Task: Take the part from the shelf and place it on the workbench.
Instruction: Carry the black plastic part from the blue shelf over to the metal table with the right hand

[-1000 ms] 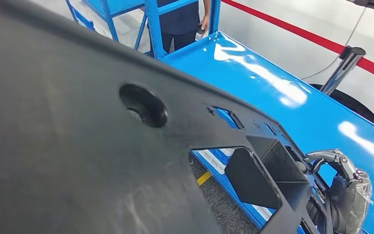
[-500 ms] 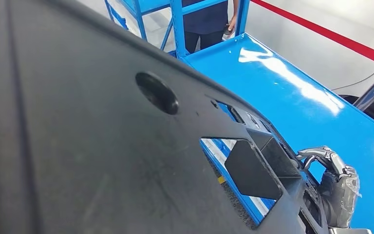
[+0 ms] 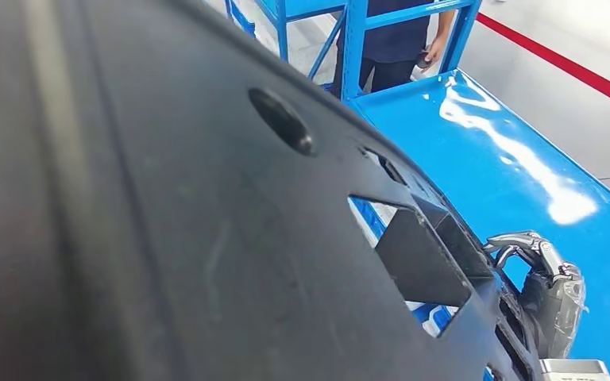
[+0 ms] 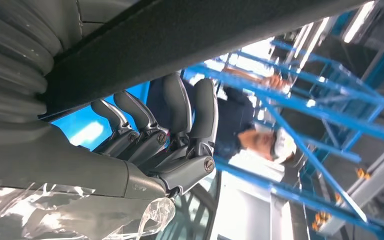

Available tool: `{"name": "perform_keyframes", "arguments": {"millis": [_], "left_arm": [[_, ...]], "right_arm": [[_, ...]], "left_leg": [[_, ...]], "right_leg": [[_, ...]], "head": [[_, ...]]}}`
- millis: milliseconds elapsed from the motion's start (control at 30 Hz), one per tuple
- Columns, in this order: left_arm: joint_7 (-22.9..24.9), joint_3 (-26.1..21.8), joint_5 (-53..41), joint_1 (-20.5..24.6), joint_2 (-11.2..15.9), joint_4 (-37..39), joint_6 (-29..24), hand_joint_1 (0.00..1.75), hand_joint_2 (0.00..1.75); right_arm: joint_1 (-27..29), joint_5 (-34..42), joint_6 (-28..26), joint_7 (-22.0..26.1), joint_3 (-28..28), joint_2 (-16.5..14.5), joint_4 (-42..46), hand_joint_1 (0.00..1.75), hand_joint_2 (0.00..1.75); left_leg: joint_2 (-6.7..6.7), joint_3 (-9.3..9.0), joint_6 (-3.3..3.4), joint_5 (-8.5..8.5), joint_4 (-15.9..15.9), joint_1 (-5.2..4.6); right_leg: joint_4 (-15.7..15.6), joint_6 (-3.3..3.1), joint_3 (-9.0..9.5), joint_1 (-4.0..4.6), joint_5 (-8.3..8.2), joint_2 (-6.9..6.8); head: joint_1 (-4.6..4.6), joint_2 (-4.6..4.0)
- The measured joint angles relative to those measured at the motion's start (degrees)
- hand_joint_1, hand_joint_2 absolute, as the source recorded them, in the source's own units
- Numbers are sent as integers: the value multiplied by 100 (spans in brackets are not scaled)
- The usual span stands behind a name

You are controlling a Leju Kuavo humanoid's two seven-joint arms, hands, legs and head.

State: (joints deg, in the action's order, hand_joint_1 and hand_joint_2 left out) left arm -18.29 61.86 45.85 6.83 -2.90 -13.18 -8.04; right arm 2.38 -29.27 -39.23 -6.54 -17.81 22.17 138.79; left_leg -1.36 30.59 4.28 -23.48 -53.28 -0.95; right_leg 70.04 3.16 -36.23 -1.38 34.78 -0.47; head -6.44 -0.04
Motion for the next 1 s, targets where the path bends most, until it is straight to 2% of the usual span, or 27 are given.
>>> {"name": "perform_keyframes", "arguments": {"millis": [33,67,100,133,167,200,233,267,300,333,400,433,467,500,533,567,600,633,700,733,767,833,867,900,967,1000], "left_arm": [[0,0,10,-1,-2,0,-1,0,0],[0,0,20,-4,-3,0,-2,0,0],[0,0,29,-6,-3,0,-4,0,0],[0,0,36,-7,-3,0,-7,0,0],[2,-1,39,-3,0,0,-11,0,0],[6,-1,42,2,2,0,-14,0,0],[10,-1,44,5,4,0,-17,0,0],[14,-1,44,5,7,0,-19,0,0],[16,0,45,-1,8,0,-20,0,0],[17,0,46,-9,9,0,-20,0,0],[19,1,50,-11,11,0,-22,0,0],[19,1,50,2,11,0,-27,0,0],[18,1,50,21,12,0,-32,0,0],[17,0,50,41,13,0,-37,0,0],[16,0,51,56,15,0,-39,0,0],[16,0,51,61,16,0,-39,0,0],[16,0,51,60,16,0,-37,0,0],[18,1,52,50,16,0,-31,0,0],[21,2,54,30,14,0,-15,0,0],[21,2,55,25,11,0,-7,0,0],[20,2,56,22,9,0,-4,0,0],[19,2,58,3,7,0,-2,0,0],[19,2,58,-7,7,0,-3,0,0],[18,2,60,-9,8,0,-3,0,0],[16,2,58,2,-1,0,-2,0,0],[16,2,58,8,-7,0,-1,0,0]], "right_arm": [[15,2,0,5,15,-8,0,175,175],[23,2,0,11,29,-16,0,175,175],[27,2,0,16,44,-25,0,175,175],[37,3,0,23,58,-31,-1,175,175],[49,5,0,32,72,-36,-2,175,175],[64,13,0,41,84,-44,-3,175,175],[76,24,0,51,94,-54,-4,175,175],[82,35,0,63,103,-67,-5,175,175],[83,45,0,75,113,-79,-4,175,175],[82,51,0,85,120,-91,-4,175,175],[85,55,0,103,133,-106,-4,175,175],[88,55,0,107,138,-112,-4,175,175],[90,55,0,110,140,-119,-4,175,175],[91,55,0,110,142,-126,-4,175,175],[91,55,0,110,142,-133,-4,175,175],[91,56,0,110,143,-138,-4,175,175],[90,57,0,113,144,-144,-4,175,175],[90,59,0,117,146,-151,-4,175,175],[91,65,0,134,158,-164,-4,175,175],[91,69,0,140,167,-169,-4,175,175],[91,75,0,144,177,-172,-4,175,175],[92,85,0,146,195,-179,-4,175,175],[93,91,0,146,202,-181,-4,175,175],[96,93,0,146,210,-184,-4,175,175],[112,99,0,146,230,-186,-4,175,175],[121,100,0,146,238,-187,-4,175,175]], "left_leg": [[-83,-4,0,-3,-3,3],[-168,-11,-6,-8,-9,10],[-255,-20,-22,-20,-23,24],[-342,-25,-52,-42,-53,41],[-422,-11,-93,-76,-102,46],[-492,15,-133,-108,-153,50],[-553,49,-167,-130,-190,52],[-607,83,-196,-136,-205,54],[-661,104,-217,-131,-203,71],[-638,119,-239,-137,-218,83],[-367,259,-288,-289,-514,84],[-177,422,-310,-447,-850,79],[-48,641,-328,-627,-1276,76],[6,858,-337,-773,-1683,78],[26,1006,-334,-836,-1951,79],[33,1047,-323,-798,-2009,78],[57,958,-301,-657,-1813,73],[143,768,-267,-456,-1427,61],[457,378,-198,-151,-612,-4],[567,279,-174,-90,-384,-39],[595,255,-161,-88,-294,-67],[441,249,-126,-65,-246,-64],[360,222,-98,-48,-209,-48],[285,189,-63,-29,-173,-29],[137,142,-9,-18,-144,-14],[58,134,5,-20,-146,-15]], "right_leg": [[210,18,-138,-6,24,23],[198,38,-173,-20,-69,30],[-48,63,-92,-43,-264,53],[-452,100,69,-83,-501,147],[-834,137,228,-117,-673,301],[-1120,141,344,-147,-783,418],[-1268,127,400,-160,-819,505],[-1285,86,402,-144,-799,504],[-1284,26,400,-133,-806,419],[-1287,-15,406,-120,-810,350],[-1300,-92,429,-103,-807,201],[-1303,-120,440,-89,-797,126],[-1303,-144,449,-73,-783,48],[-1303,-160,459,-59,-770,-36],[-1303,-170,472,-47,-754,-121],[-1303,-174,490,-39,-737,-201],[-1303,-173,515,-31,-718,-279],[-1304,-167,546,-25,-697,-351],[-1305,-134,599,0,-653,-478],[-1309,-112,616,12,-635,-534],[-1318,-89,630,22,-620,-593],[-1341,-37,672,16,-587,-677],[-1299,-15,678,8,-539,-595],[-1156,-2,633,2,-442,-453],[-523,1,337,-2,-127,-110],[-129,3,120,1,24,-35]], "head": [[-1,0],[-1,0],[-2,0],[-2,0],[-3,0],[-8,0],[-24,0],[-45,0],[-67,-1],[-83,-1],[-117,-2],[-132,-2],[-150,-2],[-157,-2],[-165,-2],[-173,-2],[-179,-2],[-183,-2],[-195,-2],[-202,-2],[-212,-2],[-225,-2],[-230,-2],[-233,-2],[-238,-3],[-239,-2]]}}
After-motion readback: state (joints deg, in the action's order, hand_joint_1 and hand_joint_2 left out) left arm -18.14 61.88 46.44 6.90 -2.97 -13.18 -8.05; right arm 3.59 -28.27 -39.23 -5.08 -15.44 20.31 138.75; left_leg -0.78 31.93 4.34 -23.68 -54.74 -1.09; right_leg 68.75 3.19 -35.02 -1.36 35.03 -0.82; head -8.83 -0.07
